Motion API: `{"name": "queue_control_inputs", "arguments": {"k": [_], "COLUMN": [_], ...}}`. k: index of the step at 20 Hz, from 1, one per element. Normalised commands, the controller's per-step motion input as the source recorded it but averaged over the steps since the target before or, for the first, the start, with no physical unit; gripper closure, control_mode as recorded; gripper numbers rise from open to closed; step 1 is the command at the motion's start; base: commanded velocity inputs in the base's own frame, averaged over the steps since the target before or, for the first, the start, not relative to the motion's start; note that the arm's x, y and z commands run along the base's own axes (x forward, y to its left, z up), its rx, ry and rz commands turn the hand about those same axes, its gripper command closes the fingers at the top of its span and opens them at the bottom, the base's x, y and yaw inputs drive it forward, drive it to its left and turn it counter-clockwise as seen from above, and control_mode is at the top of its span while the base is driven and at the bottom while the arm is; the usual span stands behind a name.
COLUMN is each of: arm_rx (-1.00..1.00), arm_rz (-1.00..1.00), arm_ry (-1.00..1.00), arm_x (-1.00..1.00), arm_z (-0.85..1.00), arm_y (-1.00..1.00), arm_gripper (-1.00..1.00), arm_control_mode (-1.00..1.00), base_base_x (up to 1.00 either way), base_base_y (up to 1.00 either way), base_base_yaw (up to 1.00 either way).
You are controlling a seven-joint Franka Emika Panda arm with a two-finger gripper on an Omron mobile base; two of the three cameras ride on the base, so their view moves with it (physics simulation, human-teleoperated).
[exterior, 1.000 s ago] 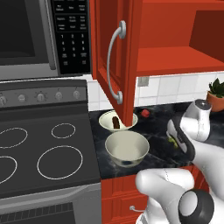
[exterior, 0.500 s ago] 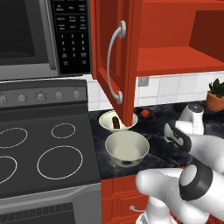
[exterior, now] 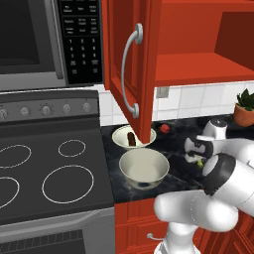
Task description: Pick both bowls and place them on the counter. Then place the broccoli in one bowl and place the sweet potato in the other bowl.
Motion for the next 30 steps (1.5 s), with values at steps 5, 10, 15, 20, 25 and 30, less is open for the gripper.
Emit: {"name": "queue_control_inputs", "arguments": {"k": [5, 10, 15, 20, 25, 30], "arm_rx": [0.08, 0.05, 0.03, 0.01, 0.0, 0.0], "arm_rz": [0.0, 0.0, 0.0, 0.0, 0.0, 0.0], "arm_ry": [0.0, 0.0, 0.0, 0.0, 0.04, 0.11], "arm_x": [0.22, 0.19, 0.25, 0.19, 0.01, -0.14], "arm_z": [-0.19, -0.21, -0.22, -0.18, -0.26, -0.36], "arm_y": [0.0, -0.02, -0.02, -0.06, -0.02, 0.0], "arm_gripper": [-1.0, -1.0, -1.0, -1.0, 1.0, 1.0], "arm_control_mode": [-1.0, -1.0, -1.0, -1.0, -1.0, -1.0], "base_base_x": [0.0, 0.0, 0.0, 0.0, 0.0, 0.0], "base_base_y": [0.0, 0.0, 0.0, 0.0, 0.0, 0.0], "base_base_yaw": [0.0, 0.0, 0.0, 0.0, 0.0, 0.0]}}
